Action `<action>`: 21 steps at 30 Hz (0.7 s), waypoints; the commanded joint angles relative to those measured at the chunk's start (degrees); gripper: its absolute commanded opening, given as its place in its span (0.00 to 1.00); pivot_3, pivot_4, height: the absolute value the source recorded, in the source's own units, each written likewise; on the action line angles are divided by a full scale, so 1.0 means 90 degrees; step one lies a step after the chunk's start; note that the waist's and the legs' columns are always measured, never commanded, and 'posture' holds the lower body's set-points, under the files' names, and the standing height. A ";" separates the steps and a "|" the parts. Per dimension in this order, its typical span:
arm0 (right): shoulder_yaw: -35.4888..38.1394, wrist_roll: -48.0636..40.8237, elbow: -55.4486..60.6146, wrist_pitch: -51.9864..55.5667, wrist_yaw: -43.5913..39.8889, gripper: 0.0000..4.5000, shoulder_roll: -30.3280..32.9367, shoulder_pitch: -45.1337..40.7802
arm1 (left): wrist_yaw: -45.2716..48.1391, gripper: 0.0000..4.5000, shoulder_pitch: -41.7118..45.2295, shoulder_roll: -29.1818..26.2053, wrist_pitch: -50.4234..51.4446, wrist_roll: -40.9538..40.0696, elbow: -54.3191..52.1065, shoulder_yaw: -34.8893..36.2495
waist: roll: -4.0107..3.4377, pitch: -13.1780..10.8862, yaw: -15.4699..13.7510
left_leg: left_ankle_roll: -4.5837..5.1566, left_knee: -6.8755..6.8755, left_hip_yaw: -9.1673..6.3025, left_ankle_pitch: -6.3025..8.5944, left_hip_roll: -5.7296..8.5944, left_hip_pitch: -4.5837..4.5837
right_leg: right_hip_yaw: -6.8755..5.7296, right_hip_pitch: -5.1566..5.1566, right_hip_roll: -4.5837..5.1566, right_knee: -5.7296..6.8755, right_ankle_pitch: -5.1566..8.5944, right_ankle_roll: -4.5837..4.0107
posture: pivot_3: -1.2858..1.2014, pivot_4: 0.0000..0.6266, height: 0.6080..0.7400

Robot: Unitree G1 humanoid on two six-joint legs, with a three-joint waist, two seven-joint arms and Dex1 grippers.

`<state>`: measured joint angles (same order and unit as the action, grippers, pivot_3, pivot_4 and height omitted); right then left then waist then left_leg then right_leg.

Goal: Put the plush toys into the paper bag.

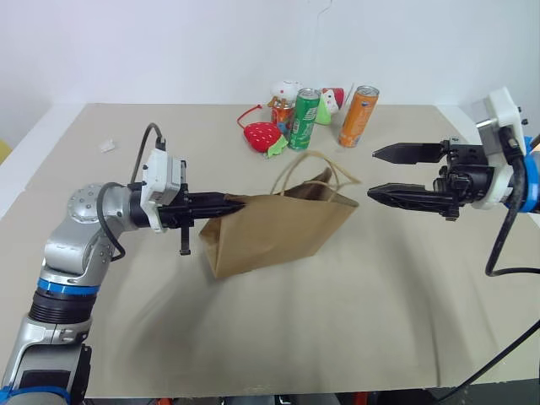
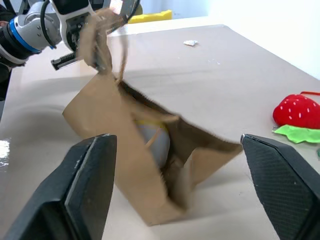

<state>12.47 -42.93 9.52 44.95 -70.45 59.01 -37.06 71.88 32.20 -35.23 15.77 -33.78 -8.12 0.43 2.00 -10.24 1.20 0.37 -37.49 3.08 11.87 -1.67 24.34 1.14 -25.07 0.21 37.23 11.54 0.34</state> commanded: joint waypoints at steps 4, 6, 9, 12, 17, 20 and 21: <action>0.0333 -0.0228 0.0324 0.0056 -0.0125 0.98 0.0374 0.0111 | 0.0418 0.00 -0.0117 -0.0133 -0.0158 -0.0027 -0.0128 -0.0033 | 0.0000 0.0000 0.0001 | 0.0000 0.0000 -0.0003 0.0000 -0.0002 -0.0001 | -0.0003 0.0000 -0.0004 0.0001 0.0000 -0.0001 | 0.52 0.24 1.00; 0.0324 -0.0351 0.0478 0.0139 -0.0098 0.98 0.0360 0.0203 | 0.0766 0.00 -0.0294 -0.0299 -0.0586 0.0333 0.0342 -0.0098 | -0.0001 0.0001 0.0012 | 0.0000 0.0000 -0.0001 0.0000 -0.0003 -0.0003 | -0.0001 0.0000 -0.0005 0.0001 0.0000 -0.0002 | 0.52 0.24 1.00; 0.0314 -0.0463 0.0620 0.0201 -0.0011 0.98 0.0307 0.0275 | 0.1024 0.00 -0.0313 -0.0424 -0.0996 0.0559 0.0764 -0.0094 | -0.0002 0.0000 0.0005 | 0.0000 0.0001 -0.0001 -0.0001 -0.0009 -0.0006 | -0.0002 -0.0001 -0.0011 0.0003 -0.0002 -0.0009 | 0.52 0.24 1.00; 0.0237 -0.0460 0.0688 0.0168 0.0043 0.98 0.0247 0.0322 | 0.1144 0.00 -0.0193 -0.0466 -0.1199 0.0640 0.0934 -0.0055 | -0.0002 0.0000 -0.0008 | -0.0001 -0.0003 -0.0003 -0.0002 -0.0009 -0.0005 | -0.0006 0.0000 -0.0006 0.0004 0.0002 -0.0019 | 0.52 0.24 1.00; 0.0158 -0.0418 0.0641 0.0108 0.0067 0.98 0.0202 0.0295 | 0.1161 0.00 -0.0152 -0.0490 -0.1146 0.0594 0.0769 -0.0072 | -0.0002 0.0000 -0.0005 | 0.0000 -0.0005 0.0012 -0.0001 0.0000 -0.0002 | 0.0001 0.0000 0.0010 -0.0002 0.0004 -0.0018 | 0.52 0.24 1.00; 0.0122 -0.0404 0.0616 0.0062 0.0061 1.00 0.0166 0.0300 | 0.1086 0.19 -0.0163 -0.0560 -0.0961 0.0513 0.0570 -0.0024 | -0.0001 0.0000 -0.0005 | 0.0003 -0.0004 0.0011 0.0001 -0.0001 -0.0001 | 0.0000 -0.0002 0.0008 -0.0003 -0.0004 -0.0002 | 0.52 0.24 1.00; 0.0111 -0.0403 0.0609 0.0049 0.0064 1.00 0.0153 0.0301 | 0.1060 0.31 -0.0172 -0.0594 -0.0881 0.0472 0.0474 0.0008 | -0.0002 0.0000 -0.0005 | 0.0003 -0.0003 0.0008 0.0001 -0.0003 0.0000 | -0.0001 -0.0003 0.0006 -0.0002 -0.0003 -0.0003 | 0.52 0.24 1.00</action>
<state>12.66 -46.23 14.68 46.33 -69.86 60.52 -33.98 81.74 29.73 -39.35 6.86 -28.22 -0.95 -0.72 1.99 -10.24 1.16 0.39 -37.51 3.13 11.88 -1.70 24.34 1.12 -25.10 0.24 37.21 11.52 0.31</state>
